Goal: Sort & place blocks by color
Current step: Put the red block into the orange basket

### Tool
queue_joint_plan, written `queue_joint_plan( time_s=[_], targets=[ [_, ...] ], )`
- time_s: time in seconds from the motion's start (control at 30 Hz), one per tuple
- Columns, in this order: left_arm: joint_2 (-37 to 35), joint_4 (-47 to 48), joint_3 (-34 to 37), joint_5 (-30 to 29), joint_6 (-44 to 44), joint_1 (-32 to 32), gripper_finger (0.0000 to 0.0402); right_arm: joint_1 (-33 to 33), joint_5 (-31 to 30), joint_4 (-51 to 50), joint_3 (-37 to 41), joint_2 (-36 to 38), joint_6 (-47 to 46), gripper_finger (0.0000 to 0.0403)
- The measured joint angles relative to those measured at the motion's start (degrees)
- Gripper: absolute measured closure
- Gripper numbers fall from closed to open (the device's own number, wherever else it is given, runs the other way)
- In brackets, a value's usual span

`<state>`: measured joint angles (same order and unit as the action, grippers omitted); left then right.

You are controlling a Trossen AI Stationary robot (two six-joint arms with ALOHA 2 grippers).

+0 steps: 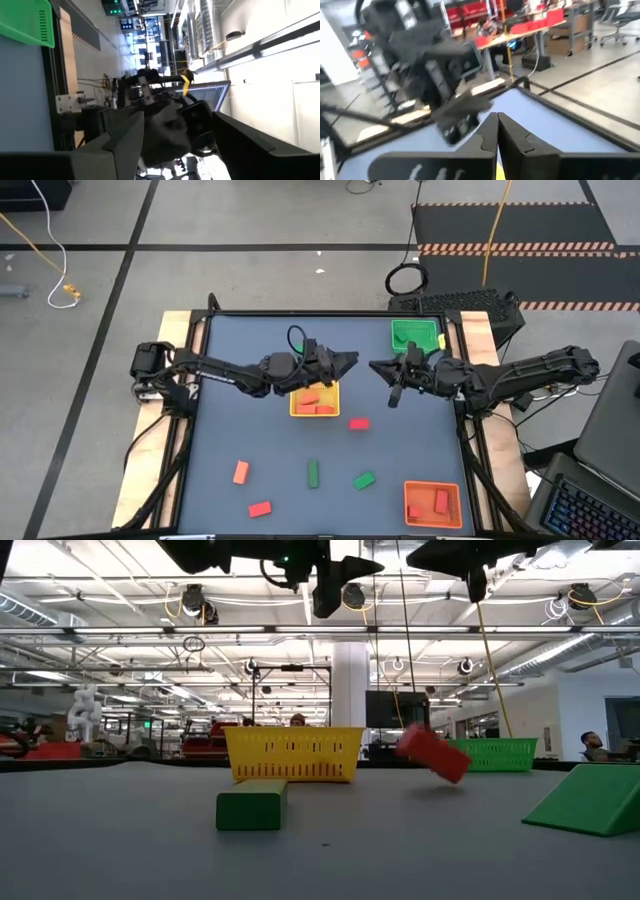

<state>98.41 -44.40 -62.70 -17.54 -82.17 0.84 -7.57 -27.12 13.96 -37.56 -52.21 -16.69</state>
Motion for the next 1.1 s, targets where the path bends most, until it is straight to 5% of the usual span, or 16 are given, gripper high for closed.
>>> queue_joint_plan(
  time_s=[0.17, 0.4, 0.73, 1.1],
  targets=[
    [-0.1, 3.5, -0.1, 7.9, 2.4, -0.8, 0.0179, 0.0, 11.0, -10.6, 0.0, -0.1, -6.6, 0.0371],
    [-0.1, 10.9, -0.1, 16.0, 4.8, -1.2, 0.0200, -2.9, 22.6, -20.6, 0.1, -3.2, -10.0, 0.0250],
    [-5.5, 12.9, -0.1, 21.8, 10.9, -7.0, 0.0219, -6.1, 22.8, -12.7, 0.1, -19.7, -14.3, 0.0112],
    [-13.9, 23.0, -0.1, 22.6, 17.4, -9.8, 0.0218, -6.4, 22.8, -1.8, 0.0, -35.4, -14.2, 0.0102]
  ],
)
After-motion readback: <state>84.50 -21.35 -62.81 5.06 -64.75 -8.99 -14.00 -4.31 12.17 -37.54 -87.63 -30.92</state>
